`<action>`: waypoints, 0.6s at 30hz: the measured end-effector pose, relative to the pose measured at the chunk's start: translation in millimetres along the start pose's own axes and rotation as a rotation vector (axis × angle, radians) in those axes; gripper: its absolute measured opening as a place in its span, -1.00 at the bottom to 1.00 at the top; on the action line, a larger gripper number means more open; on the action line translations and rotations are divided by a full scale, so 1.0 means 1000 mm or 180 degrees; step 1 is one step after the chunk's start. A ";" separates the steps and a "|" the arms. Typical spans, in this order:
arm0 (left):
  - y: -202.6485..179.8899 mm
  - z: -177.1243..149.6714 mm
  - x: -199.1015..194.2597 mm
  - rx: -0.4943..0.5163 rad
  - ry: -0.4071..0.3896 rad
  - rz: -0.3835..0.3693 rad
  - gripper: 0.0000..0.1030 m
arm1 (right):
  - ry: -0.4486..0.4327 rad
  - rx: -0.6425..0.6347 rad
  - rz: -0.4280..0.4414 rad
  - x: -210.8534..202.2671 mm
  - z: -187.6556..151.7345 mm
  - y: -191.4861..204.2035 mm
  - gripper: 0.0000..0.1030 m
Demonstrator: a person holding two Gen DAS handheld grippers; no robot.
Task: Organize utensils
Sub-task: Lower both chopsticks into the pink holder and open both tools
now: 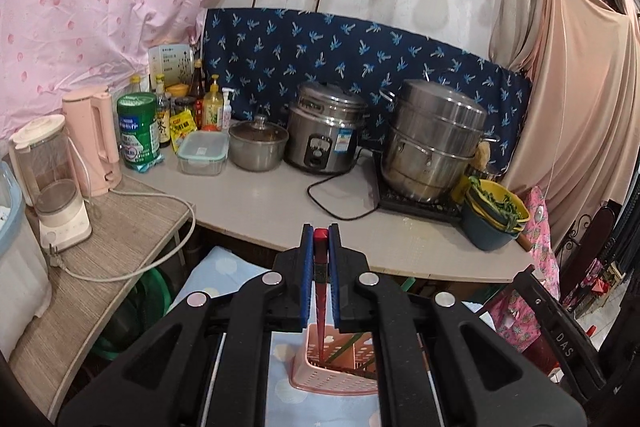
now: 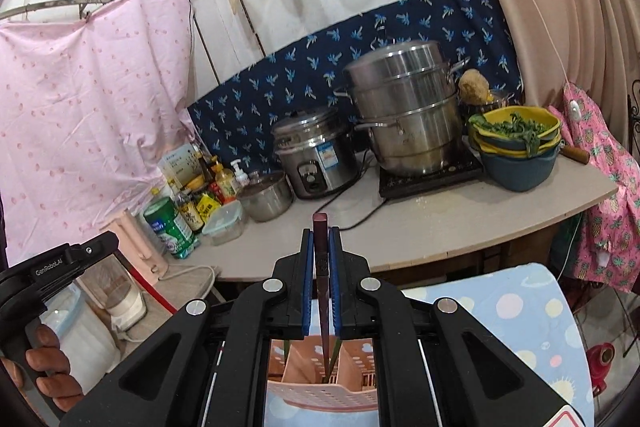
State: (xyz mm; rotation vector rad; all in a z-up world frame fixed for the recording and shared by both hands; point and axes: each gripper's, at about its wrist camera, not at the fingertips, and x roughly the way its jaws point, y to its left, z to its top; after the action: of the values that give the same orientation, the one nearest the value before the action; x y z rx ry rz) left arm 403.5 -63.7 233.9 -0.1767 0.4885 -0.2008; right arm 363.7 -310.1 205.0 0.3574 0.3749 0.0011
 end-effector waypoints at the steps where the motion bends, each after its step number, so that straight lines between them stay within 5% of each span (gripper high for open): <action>1: 0.001 -0.002 0.003 -0.0013 0.0028 -0.0006 -0.86 | 0.0025 -0.0010 -0.0004 0.003 -0.004 0.001 -0.86; 7: 0.006 -0.014 0.013 -0.0015 0.0098 0.0033 -0.85 | 0.0151 -0.0063 -0.0021 0.015 -0.019 0.004 -0.80; 9: 0.009 -0.016 0.012 -0.0044 0.0084 0.0063 -0.74 | 0.0149 -0.0067 -0.0028 0.014 -0.020 0.005 -0.74; 11: 0.012 -0.018 0.010 -0.0085 0.0075 0.0113 -0.25 | 0.0135 -0.0060 -0.0032 0.011 -0.019 0.005 -0.66; 18: 0.016 -0.022 -0.005 -0.0036 0.0038 0.0199 -0.15 | 0.0056 -0.0145 -0.0055 -0.007 -0.017 0.013 -0.39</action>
State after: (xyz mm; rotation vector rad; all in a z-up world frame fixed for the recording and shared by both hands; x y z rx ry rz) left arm 390.6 -49.7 213.4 -0.1710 0.5065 -0.1380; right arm 351.7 -292.9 197.5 0.3093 0.3947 -0.0041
